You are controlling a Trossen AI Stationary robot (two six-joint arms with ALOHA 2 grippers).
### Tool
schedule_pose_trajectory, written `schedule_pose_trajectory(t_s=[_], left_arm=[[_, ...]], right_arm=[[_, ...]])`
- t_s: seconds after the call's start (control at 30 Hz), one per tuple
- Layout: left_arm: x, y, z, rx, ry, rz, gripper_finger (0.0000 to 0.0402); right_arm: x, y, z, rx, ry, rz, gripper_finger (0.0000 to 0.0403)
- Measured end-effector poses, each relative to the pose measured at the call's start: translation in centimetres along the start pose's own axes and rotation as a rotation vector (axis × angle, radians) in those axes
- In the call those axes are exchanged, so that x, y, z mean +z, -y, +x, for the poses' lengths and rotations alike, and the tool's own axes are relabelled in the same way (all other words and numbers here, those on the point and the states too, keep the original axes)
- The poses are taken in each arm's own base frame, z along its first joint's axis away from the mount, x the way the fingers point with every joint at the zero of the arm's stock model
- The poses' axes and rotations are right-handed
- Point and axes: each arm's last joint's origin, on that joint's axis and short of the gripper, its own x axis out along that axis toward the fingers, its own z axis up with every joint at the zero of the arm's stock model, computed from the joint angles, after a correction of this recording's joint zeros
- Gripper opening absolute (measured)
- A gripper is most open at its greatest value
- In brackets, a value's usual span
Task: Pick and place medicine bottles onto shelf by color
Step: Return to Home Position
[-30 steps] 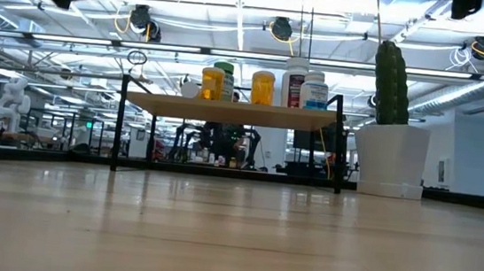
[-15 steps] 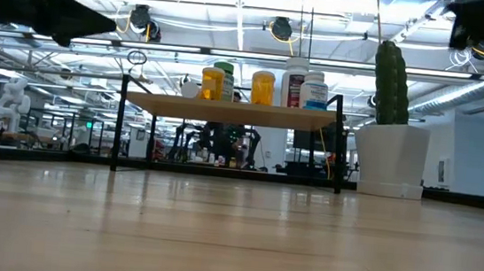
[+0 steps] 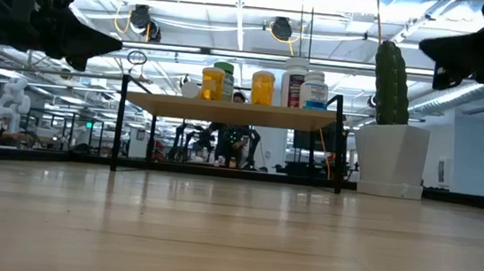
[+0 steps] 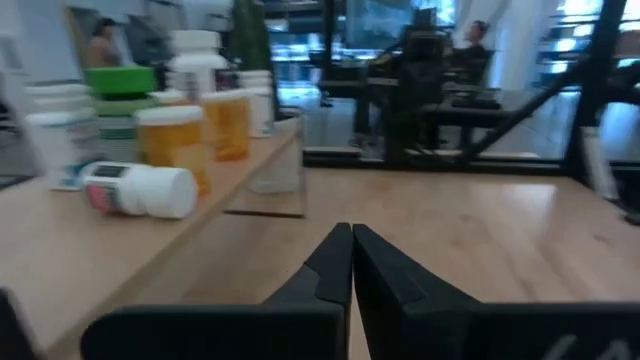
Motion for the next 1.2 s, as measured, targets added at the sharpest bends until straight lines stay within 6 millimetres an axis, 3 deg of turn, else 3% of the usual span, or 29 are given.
schedule_pose_trajectory(t_s=[0.3, 0.87, 1.2], left_arm=[[-2.1, -0.1, 0.0, -0.030, -0.127, -0.033, 0.0010], [-2.0, -0.2, 0.0, -0.012, -0.119, -0.030, 0.0004], [-2.0, -0.2, 0.0, -0.012, -0.120, -0.031, 0.0036]], right_arm=[[-0.5, 0.3, 0.0, -0.058, -0.046, 0.046, 0.0000], [-0.5, 0.3, 0.0, -0.049, -0.045, 0.103, 0.0000], [-0.5, 0.3, 0.0, -0.049, -0.045, 0.103, 0.0000]])
